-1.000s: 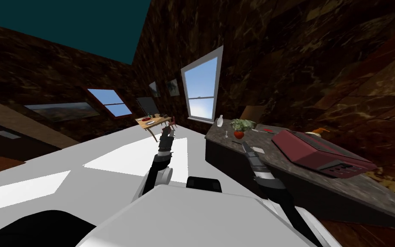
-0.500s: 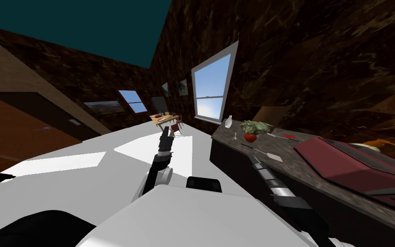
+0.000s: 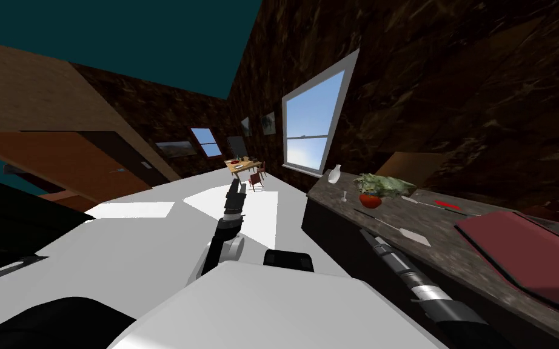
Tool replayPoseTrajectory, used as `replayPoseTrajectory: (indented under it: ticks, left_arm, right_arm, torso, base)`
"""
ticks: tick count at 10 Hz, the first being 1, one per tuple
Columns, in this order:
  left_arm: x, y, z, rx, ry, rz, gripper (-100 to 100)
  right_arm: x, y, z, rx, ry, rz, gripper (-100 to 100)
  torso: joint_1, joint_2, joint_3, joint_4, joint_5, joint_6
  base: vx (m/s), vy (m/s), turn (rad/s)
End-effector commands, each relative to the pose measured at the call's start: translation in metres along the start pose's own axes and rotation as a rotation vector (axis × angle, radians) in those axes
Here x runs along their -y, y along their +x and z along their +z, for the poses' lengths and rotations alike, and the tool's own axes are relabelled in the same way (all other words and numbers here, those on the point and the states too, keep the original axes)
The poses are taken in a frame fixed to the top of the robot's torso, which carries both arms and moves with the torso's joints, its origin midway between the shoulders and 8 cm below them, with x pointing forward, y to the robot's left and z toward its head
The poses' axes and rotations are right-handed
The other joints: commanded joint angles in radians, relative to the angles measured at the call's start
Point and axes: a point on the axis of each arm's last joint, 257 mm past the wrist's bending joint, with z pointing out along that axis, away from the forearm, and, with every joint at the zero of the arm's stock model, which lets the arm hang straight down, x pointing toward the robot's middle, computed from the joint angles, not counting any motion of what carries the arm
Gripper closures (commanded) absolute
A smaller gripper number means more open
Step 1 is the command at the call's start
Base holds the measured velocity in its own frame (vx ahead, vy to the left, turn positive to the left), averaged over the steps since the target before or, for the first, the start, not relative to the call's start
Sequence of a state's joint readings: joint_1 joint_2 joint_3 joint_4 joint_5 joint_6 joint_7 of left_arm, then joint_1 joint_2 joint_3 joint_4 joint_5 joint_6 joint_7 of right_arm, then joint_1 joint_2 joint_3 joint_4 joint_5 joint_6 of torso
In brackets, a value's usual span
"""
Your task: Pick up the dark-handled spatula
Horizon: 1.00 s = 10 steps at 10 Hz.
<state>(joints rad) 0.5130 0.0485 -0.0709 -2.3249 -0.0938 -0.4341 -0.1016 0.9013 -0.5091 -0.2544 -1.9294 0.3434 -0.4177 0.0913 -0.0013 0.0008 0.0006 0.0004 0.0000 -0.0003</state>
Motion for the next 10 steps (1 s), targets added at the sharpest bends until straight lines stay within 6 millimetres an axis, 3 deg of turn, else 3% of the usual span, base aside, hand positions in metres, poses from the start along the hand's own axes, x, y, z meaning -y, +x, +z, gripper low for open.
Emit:
replayPoseTrajectory:
  ticks: [1, 2, 4, 5, 7, 8, 10]
  left_arm:
    - [0.0, 0.0, 0.0, 0.0, 0.0, 0.0, 0]
    - [0.0, 0.0, 0.0, 0.0, 0.0, 0.0, 0]
    - [0.0, 0.0, 0.0, 0.0, 0.0, 0.0, 0]
    - [0.0, 0.0, 0.0, 0.0, 0.0, 0.0, 0]
    - [0.0, 0.0, 0.0, 0.0, 0.0, 0.0, 0]
    - [0.0, 0.0, 0.0, 0.0, 0.0, 0.0, 0]
    - [0.0, 0.0, 0.0, 0.0, 0.0, 0.0, 0]
  right_arm:
    - [0.034, 0.006, -0.023, -0.072, 0.059, -0.098, -100]
    - [0.04, 0.008, -0.026, -0.079, 0.072, -0.096, -100]
    - [0.083, 0.011, -0.057, -0.184, 0.143, -0.223, -100]
    - [0.084, 0.012, -0.058, -0.185, 0.147, -0.223, -100]
    - [0.121, 0.011, -0.09, -0.293, 0.2, -0.343, -100]
    - [0.122, 0.011, -0.09, -0.294, 0.201, -0.343, -100]
    - [0.152, 0.008, -0.122, -0.405, 0.233, -0.453, -100]
  torso:
    - [0.0, 0.0, 0.0, 0.0, 0.0, 0.0]
    - [0.0, 0.0, 0.0, 0.0, 0.0, 0.0]
    - [-0.001, -0.001, -0.001, 0.0, 0.0, 0.0]
    - [-0.002, -0.002, -0.001, 0.0, -0.001, 0.0]
    - [-0.002, -0.002, -0.001, 0.0, -0.001, 0.0]
    - [-0.003, -0.003, -0.002, -0.001, -0.001, 0.0]
    - [-0.004, -0.003, -0.002, -0.001, -0.001, 0.0]
  base:
    - [0.005, 0.011, 0.368]
    - [0.006, -0.002, 0.096]
    - [0.017, -0.007, 0.299]
    - [0.021, -0.022, 0.106]
    - [0.029, -0.026, 0.262]
    - [0.029, -0.04, 0.104]
    - [0.043, -0.052, 0.23]
